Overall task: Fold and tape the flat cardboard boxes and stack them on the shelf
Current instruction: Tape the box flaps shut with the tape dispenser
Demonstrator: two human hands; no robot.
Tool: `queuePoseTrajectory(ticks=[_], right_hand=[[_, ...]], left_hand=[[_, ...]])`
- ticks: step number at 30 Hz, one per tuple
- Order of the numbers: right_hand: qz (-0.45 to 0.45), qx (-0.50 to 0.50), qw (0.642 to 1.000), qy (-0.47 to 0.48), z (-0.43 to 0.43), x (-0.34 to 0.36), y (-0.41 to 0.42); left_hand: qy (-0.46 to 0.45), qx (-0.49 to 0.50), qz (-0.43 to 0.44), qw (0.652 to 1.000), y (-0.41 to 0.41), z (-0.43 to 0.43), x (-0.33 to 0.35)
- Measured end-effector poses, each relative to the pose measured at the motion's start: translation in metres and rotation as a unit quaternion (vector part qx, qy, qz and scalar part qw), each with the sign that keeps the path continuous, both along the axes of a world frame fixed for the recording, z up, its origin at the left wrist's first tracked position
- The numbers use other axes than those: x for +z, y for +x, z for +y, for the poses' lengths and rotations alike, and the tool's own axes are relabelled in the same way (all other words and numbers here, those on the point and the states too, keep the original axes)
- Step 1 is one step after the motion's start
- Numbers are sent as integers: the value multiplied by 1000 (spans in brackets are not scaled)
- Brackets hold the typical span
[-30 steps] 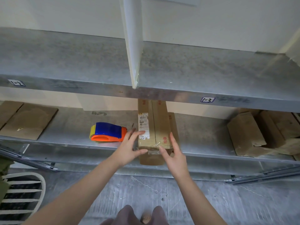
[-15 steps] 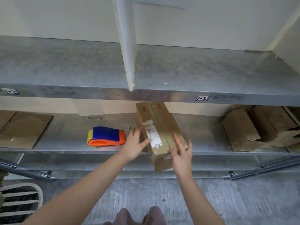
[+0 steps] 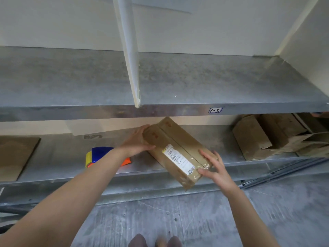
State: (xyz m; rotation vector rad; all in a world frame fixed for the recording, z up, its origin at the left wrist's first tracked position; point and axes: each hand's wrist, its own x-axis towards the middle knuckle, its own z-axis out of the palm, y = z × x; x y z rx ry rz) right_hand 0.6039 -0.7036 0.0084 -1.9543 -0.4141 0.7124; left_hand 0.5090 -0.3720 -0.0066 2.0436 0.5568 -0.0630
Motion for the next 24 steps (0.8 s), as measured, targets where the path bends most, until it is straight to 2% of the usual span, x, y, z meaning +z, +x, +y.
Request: queuePoseTrajectory(ticks=[3,4,6,9,12,14,16,19,24], right_hand=[[-64,-133,988,-48,2,-3,-1],[-62,-183,980,-46,3,-4,-3],[-47,-230,971,-33,4,-7,-7],[-68,-196,975,-74,5,-4,-9],[-108,-153,975,-116,4,3,-11],[-133,-135,976,-112,3,6,-15],[-156,-119,978,-72,7,10,-19],[-157,-79,984,-10,20,9,-14],[-108,4,991,-76,45,0,9]], left_hand=[[-78,47,-34,995,-6,-7,-1],[-81,62,-42,994,-10,-11,-1],[-18,57,-37,998,-21,-20,-1],[97,8,-24,995,-48,-36,-1],[128,-13,-17,992,-75,-44,2],[149,-26,-11,988,-85,-42,3],[139,-24,-21,990,-91,-38,5],[68,-2,-23,997,-99,-33,0],[44,-6,-6,999,-95,-29,-2]])
